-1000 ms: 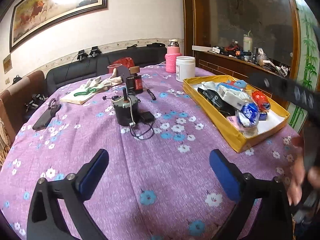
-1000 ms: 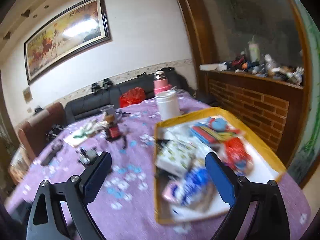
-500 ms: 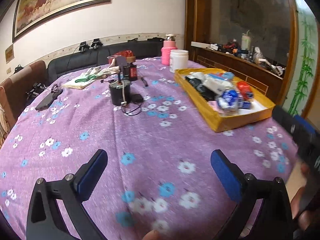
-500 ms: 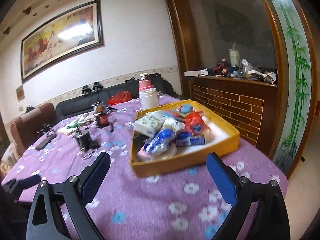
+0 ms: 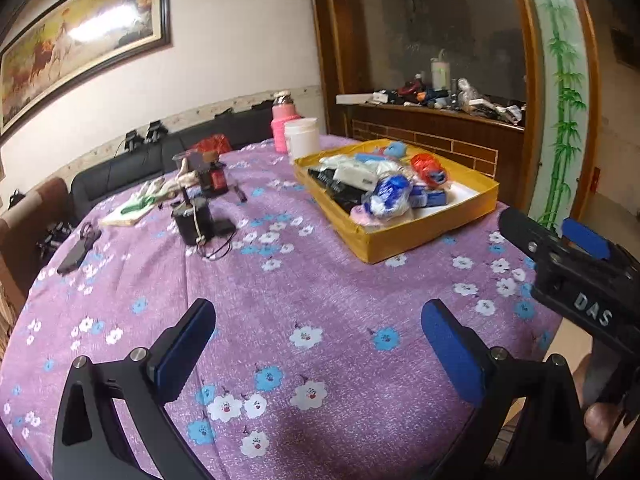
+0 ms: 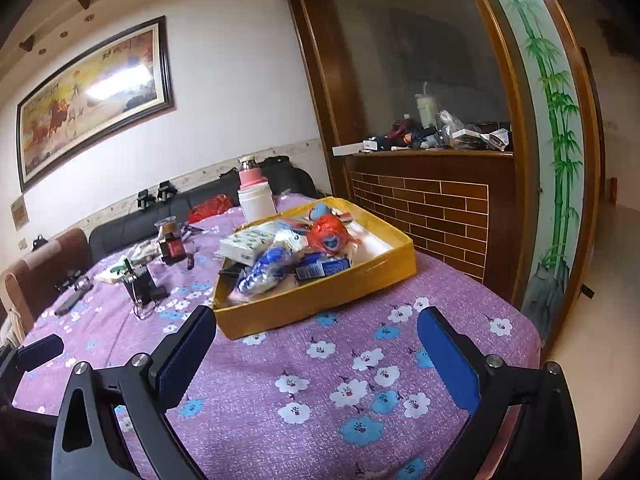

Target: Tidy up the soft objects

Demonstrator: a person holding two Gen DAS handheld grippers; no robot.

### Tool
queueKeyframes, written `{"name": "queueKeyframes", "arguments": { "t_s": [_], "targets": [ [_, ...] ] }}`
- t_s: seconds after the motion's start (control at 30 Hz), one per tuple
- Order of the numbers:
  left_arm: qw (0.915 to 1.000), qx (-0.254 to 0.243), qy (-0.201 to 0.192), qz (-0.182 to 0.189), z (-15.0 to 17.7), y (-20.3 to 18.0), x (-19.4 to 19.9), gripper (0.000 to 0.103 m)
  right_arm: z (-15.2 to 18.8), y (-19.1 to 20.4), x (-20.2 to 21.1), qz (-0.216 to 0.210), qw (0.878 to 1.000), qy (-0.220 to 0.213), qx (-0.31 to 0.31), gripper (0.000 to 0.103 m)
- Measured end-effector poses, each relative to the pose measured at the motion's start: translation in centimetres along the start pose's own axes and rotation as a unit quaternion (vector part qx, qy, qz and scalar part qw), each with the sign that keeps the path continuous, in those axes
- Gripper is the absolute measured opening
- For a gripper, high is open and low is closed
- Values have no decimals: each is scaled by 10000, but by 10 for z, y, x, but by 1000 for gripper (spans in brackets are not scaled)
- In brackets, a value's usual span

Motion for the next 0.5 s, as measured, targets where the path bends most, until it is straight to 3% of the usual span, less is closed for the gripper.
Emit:
{"name": "queueKeyframes", "arguments": {
  "t_s": [0.2, 0.5],
  "targets": [
    [9993, 271, 171, -198, 3, 15, -10, 103, 4, 13, -1, -46, 9998, -10, 211, 102],
    [9981, 441, 119, -421, 4, 26, -11, 103, 6, 22, 1, -20, 9992, -78, 396, 102]
  ]
}}
Point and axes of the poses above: each gripper's, at about its wrist camera, not at the fingertips, and x roughly against the way its jaws point, y to its left, z to its underside, the point moved 4 cm from there along -x, roughly the way its jaws point, and after that the axes turned 12 degrees about y, right-handed, at the moved point
